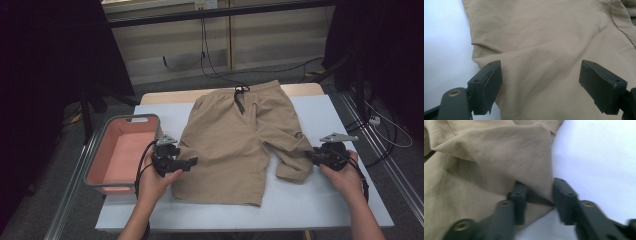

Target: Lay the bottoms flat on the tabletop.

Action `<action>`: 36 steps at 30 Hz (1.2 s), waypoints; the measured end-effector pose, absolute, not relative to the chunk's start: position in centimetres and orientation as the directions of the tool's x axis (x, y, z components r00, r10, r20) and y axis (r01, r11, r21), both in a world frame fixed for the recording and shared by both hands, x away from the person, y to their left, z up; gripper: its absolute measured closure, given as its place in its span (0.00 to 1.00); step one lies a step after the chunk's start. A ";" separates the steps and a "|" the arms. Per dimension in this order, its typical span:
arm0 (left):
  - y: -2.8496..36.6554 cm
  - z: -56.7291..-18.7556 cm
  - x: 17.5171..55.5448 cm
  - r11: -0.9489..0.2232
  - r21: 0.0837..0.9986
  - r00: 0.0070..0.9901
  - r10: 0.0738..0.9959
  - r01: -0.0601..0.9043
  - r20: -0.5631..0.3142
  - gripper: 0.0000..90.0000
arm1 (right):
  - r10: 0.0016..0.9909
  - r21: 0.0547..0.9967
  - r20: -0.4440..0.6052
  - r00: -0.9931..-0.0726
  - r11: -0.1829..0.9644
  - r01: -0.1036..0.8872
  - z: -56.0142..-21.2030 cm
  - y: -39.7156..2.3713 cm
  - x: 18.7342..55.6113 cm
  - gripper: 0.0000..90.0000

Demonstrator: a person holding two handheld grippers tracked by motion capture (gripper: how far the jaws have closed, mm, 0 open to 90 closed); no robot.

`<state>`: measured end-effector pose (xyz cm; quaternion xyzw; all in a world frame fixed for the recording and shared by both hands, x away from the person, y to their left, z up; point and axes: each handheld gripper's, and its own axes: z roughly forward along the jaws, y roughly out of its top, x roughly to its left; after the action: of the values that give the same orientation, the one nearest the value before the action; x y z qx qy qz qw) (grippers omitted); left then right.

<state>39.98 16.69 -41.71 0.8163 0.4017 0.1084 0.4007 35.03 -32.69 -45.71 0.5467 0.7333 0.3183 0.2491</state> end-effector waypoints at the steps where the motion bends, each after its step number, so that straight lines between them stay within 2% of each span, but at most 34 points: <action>1: 16.7 -41.7 40.0 -0.356 0.741 0.654 0.743 0.569 -0.145 0.21 | 0.959 0.745 -0.016 -0.282 0.200 0.636 -45.6 -32.8 34.9 0.88; 2: 16.7 -41.7 40.0 -0.354 0.743 0.652 0.744 0.569 -0.145 0.21 | 0.959 0.751 -0.011 -0.283 0.194 0.631 -45.5 -32.8 34.9 0.94; 4: 16.7 -41.7 40.0 -0.353 0.743 0.651 0.745 0.569 -0.144 0.21 | 0.959 0.764 -0.008 -0.284 0.189 0.617 -45.3 -32.9 34.8 0.99; 11: 16.7 -41.6 40.0 -0.360 0.743 0.654 0.744 0.565 -0.136 0.21 | 0.949 0.806 -0.033 -0.313 0.211 0.553 -43.0 -31.8 34.2 0.99; 17: 16.6 -41.5 39.9 -0.357 0.745 0.651 0.747 0.564 -0.135 0.22 | 0.903 0.818 -0.051 -0.426 0.283 0.501 -41.1 -28.0 33.8 0.99; 22: 16.6 -41.5 39.9 -0.361 0.744 0.654 0.745 0.562 -0.131 0.22 | 0.857 0.789 -0.045 -0.513 0.345 0.508 -42.1 -24.6 33.8 1.00; 25: 16.6 -41.6 39.9 -0.362 0.743 0.655 0.744 0.563 -0.134 0.22 | 0.829 0.747 -0.093 -0.551 0.424 0.513 -43.2 -23.0 33.9 1.00; 36: 16.4 -41.6 39.8 -0.366 0.740 0.656 0.743 0.564 -0.133 0.22 | 0.819 0.715 -0.084 -0.568 0.447 0.538 -45.2 -22.3 34.2 0.99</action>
<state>39.81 16.35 -41.63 0.8186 0.3991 0.1124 0.3974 34.20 -22.30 -45.20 0.4122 0.8229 0.3268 0.2149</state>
